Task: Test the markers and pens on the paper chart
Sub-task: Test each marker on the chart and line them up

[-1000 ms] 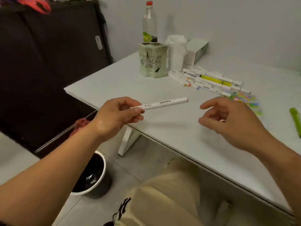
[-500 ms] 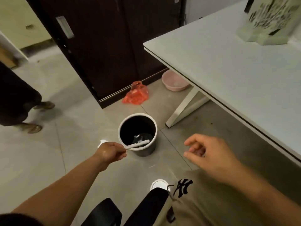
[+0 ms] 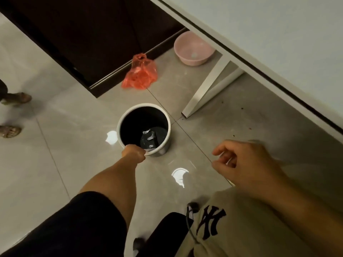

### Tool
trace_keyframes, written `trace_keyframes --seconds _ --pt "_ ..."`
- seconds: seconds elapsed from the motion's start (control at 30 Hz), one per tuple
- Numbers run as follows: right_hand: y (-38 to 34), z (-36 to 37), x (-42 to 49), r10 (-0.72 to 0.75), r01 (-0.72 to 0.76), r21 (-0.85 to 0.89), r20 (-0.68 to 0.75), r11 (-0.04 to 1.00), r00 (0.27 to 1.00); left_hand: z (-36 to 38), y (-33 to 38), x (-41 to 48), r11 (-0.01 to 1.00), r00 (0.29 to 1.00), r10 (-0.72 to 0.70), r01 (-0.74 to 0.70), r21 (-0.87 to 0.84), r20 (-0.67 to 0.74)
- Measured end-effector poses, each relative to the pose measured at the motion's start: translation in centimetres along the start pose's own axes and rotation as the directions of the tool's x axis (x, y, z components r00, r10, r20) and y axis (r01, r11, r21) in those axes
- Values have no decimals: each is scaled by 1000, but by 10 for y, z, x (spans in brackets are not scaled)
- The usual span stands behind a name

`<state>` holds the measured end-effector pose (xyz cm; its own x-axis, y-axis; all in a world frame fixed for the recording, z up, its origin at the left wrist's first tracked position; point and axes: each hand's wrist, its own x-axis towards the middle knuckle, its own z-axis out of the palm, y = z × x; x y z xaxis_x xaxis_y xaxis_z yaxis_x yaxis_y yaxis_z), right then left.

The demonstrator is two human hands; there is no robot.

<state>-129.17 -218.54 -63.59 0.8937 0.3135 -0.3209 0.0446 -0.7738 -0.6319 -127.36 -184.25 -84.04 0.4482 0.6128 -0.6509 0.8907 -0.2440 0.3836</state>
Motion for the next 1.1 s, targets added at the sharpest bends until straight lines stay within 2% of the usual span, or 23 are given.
trace_keyframes --seconds 0.03,0.1,0.17,0.3,0.4,0.57,0.67,0.8,0.9,1.0,1.1 --pt "2 1 1 2 -2 -4 -2 1000 1000 5 -2 2 994 998 49 -54 96 50" --pt "5 0 1 12 -12 5 -4 1000 1000 6 -4 -1 984 997 58 -67 167 58" --pt "6 -2 -2 22 -22 33 -25 999 999 -1 -1 -8 990 996 84 -83 114 -3" --pt "2 -12 -22 17 -12 67 -61 998 998 -15 14 -54 969 950 230 -243 37 210" --pt "-1 -24 -50 19 -13 85 -78 996 997 -31 24 -101 903 858 407 -430 3 314" --pt "-8 -52 -115 11 13 141 -167 990 986 -69 57 -209 691 619 698 -714 -114 360" --pt "-11 -71 -162 -1 49 160 -288 986 958 -80 82 -281 548 448 810 -808 -215 379" --pt "-8 -105 -228 33 97 245 -478 965 878 -73 122 -374 383 258 904 -843 -377 342" --pt "6 -138 -266 66 98 231 -610 968 790 -52 157 -428 264 105 929 -861 -435 355" --pt "34 -181 -290 109 44 185 -737 982 668 -17 206 -462 99 -46 925 -929 -357 376" --pt "73 -223 -296 178 -40 191 -786 981 592 35 265 -481 -202 -224 918 -974 -99 328"
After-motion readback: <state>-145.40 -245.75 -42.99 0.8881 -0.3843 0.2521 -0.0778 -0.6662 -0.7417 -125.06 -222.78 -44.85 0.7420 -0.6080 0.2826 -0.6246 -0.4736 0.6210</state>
